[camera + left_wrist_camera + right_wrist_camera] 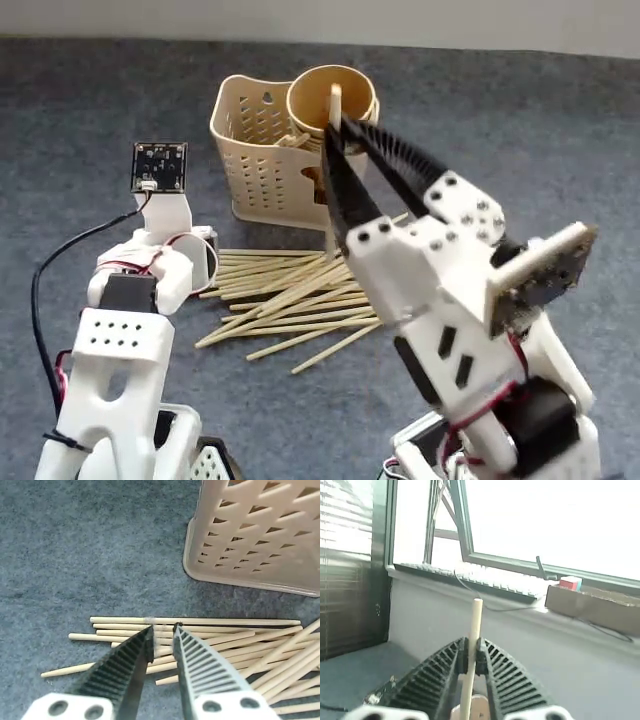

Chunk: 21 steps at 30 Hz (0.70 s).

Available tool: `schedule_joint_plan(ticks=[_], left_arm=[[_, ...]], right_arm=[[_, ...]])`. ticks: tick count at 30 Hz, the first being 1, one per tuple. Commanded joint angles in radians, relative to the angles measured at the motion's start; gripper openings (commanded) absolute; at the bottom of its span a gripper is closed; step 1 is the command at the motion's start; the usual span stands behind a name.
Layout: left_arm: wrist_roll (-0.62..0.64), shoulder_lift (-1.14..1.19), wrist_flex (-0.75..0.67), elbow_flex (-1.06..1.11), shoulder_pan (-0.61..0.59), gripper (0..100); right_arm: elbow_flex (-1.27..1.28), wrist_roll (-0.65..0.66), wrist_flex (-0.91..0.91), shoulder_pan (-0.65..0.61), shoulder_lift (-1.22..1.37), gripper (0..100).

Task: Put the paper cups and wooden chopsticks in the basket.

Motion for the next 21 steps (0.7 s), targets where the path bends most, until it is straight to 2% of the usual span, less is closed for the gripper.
schedule_joint_plan(ticks=[1,8,21], left_arm=[[0.009,-0.027,-0.018,-0.021,-0.008,8],[0.009,-0.027,-0.018,-0.019,-0.008,8],[0.009,-0.027,-0.018,-0.019,-0.008,8]], right_arm=[[-0.050,0.018,-0.263,-0.012,0.153,0.5],[-0.088,0.018,-0.553,-0.010,0.352,0.5],[-0.518,0.017,-0.568,0.008,0.788,0.5]])
